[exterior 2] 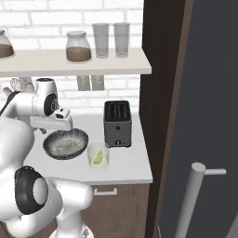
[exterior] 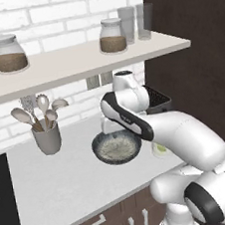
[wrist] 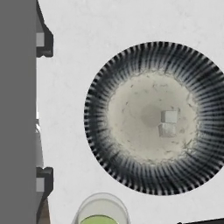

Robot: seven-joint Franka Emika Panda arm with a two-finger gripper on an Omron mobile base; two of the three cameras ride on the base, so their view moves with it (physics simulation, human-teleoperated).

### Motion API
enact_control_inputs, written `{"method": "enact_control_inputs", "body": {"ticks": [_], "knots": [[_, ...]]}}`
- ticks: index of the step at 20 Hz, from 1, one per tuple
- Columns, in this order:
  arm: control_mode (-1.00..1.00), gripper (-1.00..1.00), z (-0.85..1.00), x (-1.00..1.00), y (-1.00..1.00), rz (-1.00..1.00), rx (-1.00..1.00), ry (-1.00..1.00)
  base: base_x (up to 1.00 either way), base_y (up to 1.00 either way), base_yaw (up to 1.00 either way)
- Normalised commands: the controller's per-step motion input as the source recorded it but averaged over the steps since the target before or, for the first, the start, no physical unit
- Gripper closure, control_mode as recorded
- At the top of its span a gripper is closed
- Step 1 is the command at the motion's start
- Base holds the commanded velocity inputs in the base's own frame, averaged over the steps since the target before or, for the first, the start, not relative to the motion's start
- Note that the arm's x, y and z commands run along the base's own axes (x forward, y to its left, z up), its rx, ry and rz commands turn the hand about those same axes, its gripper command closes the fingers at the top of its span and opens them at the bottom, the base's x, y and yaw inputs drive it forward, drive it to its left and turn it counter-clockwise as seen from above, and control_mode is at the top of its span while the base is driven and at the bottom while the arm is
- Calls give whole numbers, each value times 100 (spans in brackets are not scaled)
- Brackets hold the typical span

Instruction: Grab a lemon wedge from the fridge and one ice cube from the ice bowl, and put them in the glass of lemonade.

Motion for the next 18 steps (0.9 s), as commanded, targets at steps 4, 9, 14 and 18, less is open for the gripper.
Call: {"method": "enact_control_inputs", "body": {"ticks": [4,9,14,18], "knots": [[-100,-100,0,46,0,-2,0,0,0,0,0],[-100,-100,-5,33,0,-3,0,-3,0,0,0],[-100,-100,-4,28,0,-2,0,-1,0,0,0],[-100,-100,-42,48,0,-1,0,0,0,0,0]]}}
